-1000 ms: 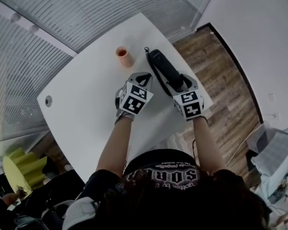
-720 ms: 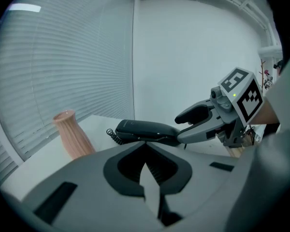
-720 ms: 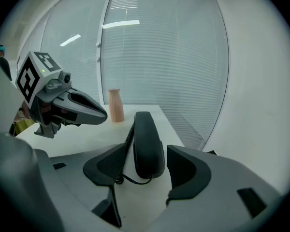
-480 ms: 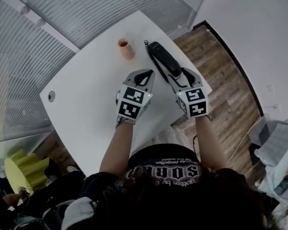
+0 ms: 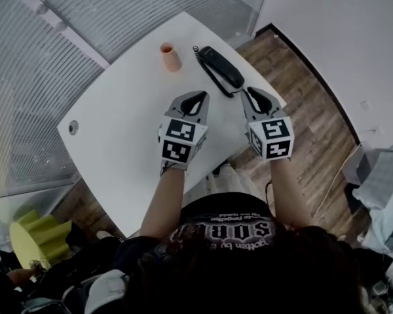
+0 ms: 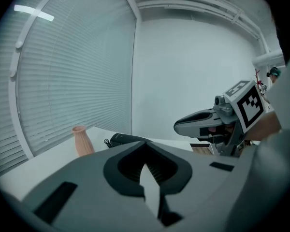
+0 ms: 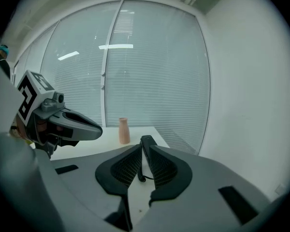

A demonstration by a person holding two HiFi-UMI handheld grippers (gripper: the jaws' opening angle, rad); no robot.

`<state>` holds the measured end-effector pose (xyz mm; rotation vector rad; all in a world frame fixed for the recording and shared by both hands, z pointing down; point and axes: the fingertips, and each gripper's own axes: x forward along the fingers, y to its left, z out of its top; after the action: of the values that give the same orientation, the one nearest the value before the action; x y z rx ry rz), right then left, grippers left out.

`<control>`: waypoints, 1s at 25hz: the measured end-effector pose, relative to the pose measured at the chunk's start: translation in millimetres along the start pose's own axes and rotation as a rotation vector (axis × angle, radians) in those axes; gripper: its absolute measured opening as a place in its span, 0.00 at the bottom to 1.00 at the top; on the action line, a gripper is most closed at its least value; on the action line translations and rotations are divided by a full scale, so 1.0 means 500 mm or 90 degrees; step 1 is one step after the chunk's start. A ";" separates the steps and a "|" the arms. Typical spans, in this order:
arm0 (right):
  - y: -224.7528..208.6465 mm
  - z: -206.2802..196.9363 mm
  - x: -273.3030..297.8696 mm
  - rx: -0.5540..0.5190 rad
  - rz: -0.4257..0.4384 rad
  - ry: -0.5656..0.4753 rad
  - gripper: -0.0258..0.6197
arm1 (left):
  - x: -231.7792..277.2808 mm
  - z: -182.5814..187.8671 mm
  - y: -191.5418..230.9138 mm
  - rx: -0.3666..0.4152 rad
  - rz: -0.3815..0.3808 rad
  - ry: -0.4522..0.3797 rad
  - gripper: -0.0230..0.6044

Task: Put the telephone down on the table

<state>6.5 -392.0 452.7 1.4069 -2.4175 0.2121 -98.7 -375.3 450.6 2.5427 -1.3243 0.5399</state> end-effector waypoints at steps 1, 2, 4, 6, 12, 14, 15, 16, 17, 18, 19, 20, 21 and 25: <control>0.004 0.004 -0.010 -0.001 -0.003 -0.006 0.14 | -0.007 0.001 -0.007 0.004 -0.002 -0.002 0.04; 0.008 0.008 -0.019 -0.003 -0.005 -0.012 0.14 | -0.015 0.002 -0.013 0.009 -0.004 -0.005 0.04; 0.016 0.016 -0.038 -0.007 -0.009 -0.022 0.13 | -0.031 0.006 -0.025 0.014 -0.005 -0.015 0.04; 0.024 0.024 -0.056 -0.008 -0.011 -0.031 0.11 | -0.046 0.013 -0.034 0.018 -0.004 -0.028 0.04; 0.049 0.053 -0.103 -0.019 -0.018 -0.062 0.09 | -0.087 0.030 -0.051 0.030 0.001 -0.054 0.04; 0.055 0.062 -0.115 -0.020 -0.019 -0.073 0.09 | -0.097 0.033 -0.057 0.032 0.001 -0.060 0.04; 0.058 0.065 -0.120 -0.020 -0.020 -0.077 0.09 | -0.101 0.034 -0.060 0.034 0.001 -0.062 0.04; 0.060 0.068 -0.125 -0.019 -0.020 -0.080 0.09 | -0.105 0.034 -0.062 0.035 0.001 -0.064 0.04; 0.062 0.070 -0.130 -0.019 -0.020 -0.084 0.09 | -0.109 0.034 -0.065 0.037 0.000 -0.065 0.04; 0.065 0.074 -0.135 -0.019 -0.021 -0.087 0.09 | -0.113 0.034 -0.067 0.038 0.000 -0.067 0.04; 0.068 0.077 -0.140 -0.018 -0.021 -0.091 0.09 | -0.117 0.035 -0.068 0.040 0.000 -0.069 0.04; 0.071 0.082 -0.145 -0.017 -0.021 -0.095 0.09 | -0.122 0.035 -0.069 0.040 0.000 -0.071 0.04; 0.074 0.087 -0.150 -0.017 -0.022 -0.099 0.09 | -0.127 0.036 -0.069 0.040 0.000 -0.074 0.04; 0.081 0.098 -0.164 -0.018 -0.026 -0.107 0.09 | -0.143 0.042 -0.070 0.040 0.004 -0.082 0.04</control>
<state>-1.6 -319.2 379.0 1.5166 -2.5112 0.0512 -103.0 -310.2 400.9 2.6663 -1.3785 0.4320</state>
